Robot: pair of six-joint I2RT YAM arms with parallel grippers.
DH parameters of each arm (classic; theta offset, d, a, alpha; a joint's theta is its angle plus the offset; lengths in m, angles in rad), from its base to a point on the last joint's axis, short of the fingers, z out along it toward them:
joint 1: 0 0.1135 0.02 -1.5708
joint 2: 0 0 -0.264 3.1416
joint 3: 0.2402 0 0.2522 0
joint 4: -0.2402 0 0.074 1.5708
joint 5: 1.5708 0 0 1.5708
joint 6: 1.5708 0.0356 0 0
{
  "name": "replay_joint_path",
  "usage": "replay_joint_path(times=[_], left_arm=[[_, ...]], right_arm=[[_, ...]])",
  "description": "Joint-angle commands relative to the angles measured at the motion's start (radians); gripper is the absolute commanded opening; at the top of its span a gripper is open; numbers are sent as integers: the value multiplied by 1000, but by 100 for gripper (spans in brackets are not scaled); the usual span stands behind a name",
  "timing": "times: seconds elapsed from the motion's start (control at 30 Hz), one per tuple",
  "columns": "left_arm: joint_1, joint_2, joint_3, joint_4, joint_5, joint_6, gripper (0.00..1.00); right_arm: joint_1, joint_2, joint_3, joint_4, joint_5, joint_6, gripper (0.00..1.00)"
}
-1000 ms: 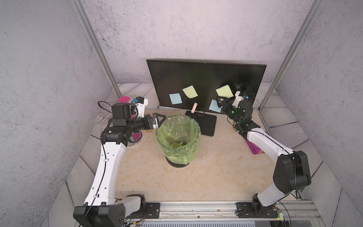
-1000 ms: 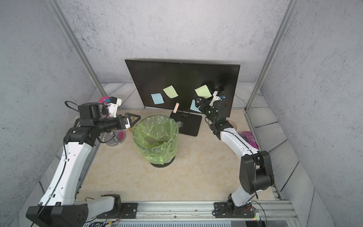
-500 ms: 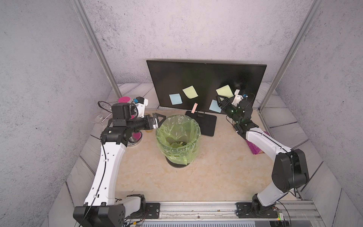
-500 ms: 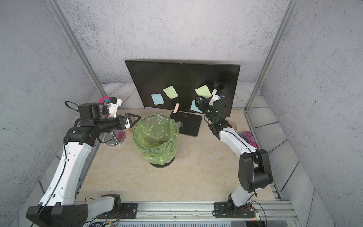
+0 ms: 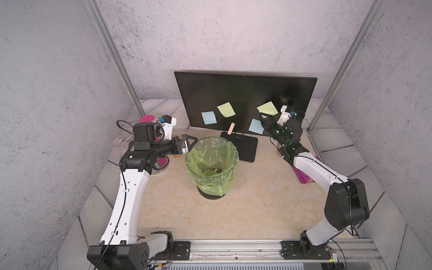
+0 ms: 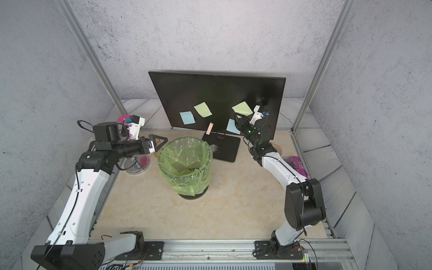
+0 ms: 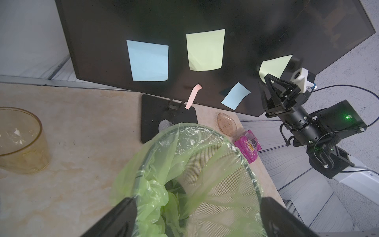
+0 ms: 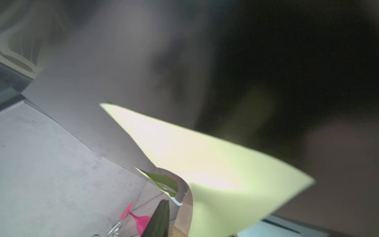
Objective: Remove the sticky note from the monitor
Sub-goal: Tear off the sticky note from the monitor, then place the sticky note in the trash bin.
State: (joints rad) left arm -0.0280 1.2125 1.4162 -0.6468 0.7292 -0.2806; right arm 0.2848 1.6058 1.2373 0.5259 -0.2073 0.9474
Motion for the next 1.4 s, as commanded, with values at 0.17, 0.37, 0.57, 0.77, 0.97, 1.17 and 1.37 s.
replay_joint_path(times=[0.17, 0.37, 0.57, 0.77, 0.97, 1.17, 1.37], left_arm=[[9, -5, -4, 9, 18, 12, 100], [8, -1, -2, 9, 19, 12, 100], [8, 3, 1, 10, 19, 12, 100], [8, 3, -2, 10, 16, 13, 100], [8, 1, -4, 9, 11, 13, 100], [8, -1, -2, 7, 1, 18, 100], [8, 0, -4, 11, -3, 13, 100]], right_arm=[[-7, -37, -11, 6, -21, -7, 1], [10, -63, -12, -10, -27, -71, 0], [65, -126, 5, -140, 11, -292, 0], [115, -155, 28, -237, -28, -460, 0], [217, -182, 97, -435, -91, -699, 0], [334, -189, 177, -681, -164, -914, 0], [451, -125, 290, -1000, -161, -1104, 0]])
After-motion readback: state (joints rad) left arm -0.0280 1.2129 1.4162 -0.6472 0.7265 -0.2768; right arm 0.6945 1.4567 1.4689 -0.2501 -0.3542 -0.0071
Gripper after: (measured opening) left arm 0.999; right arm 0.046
